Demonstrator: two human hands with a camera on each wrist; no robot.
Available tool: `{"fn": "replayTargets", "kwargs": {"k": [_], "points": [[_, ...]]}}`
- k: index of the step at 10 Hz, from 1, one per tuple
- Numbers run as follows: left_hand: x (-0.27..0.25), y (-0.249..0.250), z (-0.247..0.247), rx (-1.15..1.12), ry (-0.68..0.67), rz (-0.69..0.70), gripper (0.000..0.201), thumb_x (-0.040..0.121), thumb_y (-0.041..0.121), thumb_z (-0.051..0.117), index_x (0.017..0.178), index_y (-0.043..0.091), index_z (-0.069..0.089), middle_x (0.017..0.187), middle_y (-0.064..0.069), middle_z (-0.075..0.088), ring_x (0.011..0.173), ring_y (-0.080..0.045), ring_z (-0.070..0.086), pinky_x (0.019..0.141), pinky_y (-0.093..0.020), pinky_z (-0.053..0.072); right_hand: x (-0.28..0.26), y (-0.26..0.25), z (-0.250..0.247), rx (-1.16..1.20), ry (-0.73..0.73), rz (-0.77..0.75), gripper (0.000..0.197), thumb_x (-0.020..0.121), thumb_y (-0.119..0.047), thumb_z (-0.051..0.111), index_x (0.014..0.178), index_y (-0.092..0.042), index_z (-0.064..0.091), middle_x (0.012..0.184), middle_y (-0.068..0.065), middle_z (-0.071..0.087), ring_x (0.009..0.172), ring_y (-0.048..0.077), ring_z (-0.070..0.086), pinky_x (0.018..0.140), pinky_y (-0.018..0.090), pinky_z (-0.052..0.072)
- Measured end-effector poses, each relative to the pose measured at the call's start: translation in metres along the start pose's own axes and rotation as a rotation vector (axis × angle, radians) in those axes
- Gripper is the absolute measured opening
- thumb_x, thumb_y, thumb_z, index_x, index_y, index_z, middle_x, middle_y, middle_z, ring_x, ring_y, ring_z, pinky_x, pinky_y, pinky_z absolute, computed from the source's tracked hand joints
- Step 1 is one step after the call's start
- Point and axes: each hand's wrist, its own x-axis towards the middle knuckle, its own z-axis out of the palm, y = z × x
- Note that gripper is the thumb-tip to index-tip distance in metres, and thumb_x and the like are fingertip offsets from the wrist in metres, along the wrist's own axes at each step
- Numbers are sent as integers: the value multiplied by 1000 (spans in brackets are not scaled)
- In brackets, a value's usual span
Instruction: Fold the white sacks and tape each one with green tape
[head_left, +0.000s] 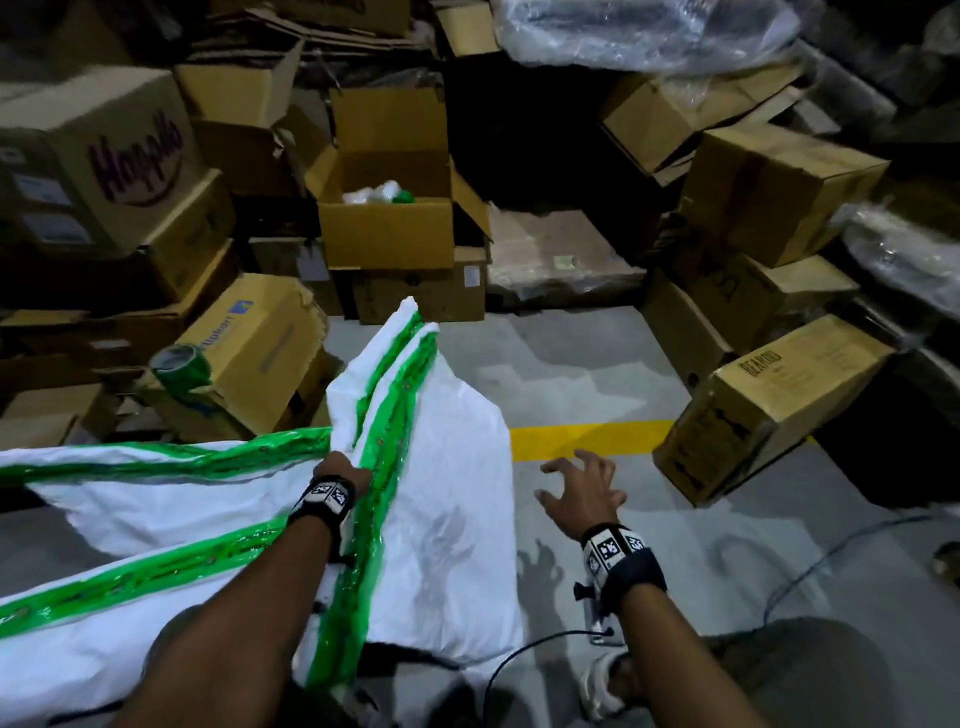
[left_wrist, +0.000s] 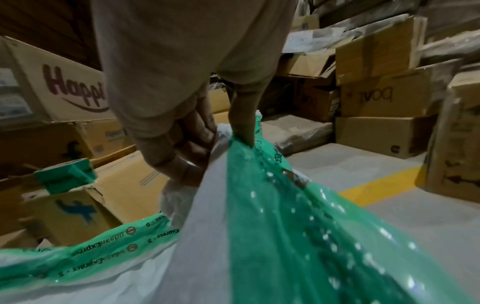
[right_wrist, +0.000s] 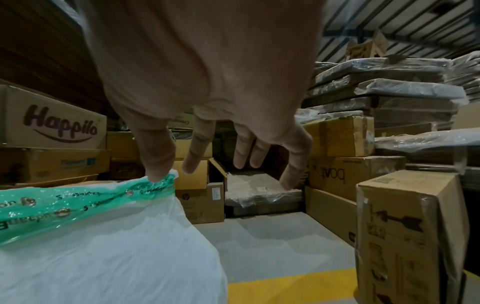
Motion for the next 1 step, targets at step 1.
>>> {"fn": "replayTargets", "kwargs": {"k": [1], "points": [[1,0,2,52,34,-4,39,87,27,69,116,1,62,119,-23,64,111,-38,62,83,-35,48,5,0,2,-11,-34,-44,37,90,-46,68,125,-41,58,159,0,22,145,29,11,100,55,33]]}}
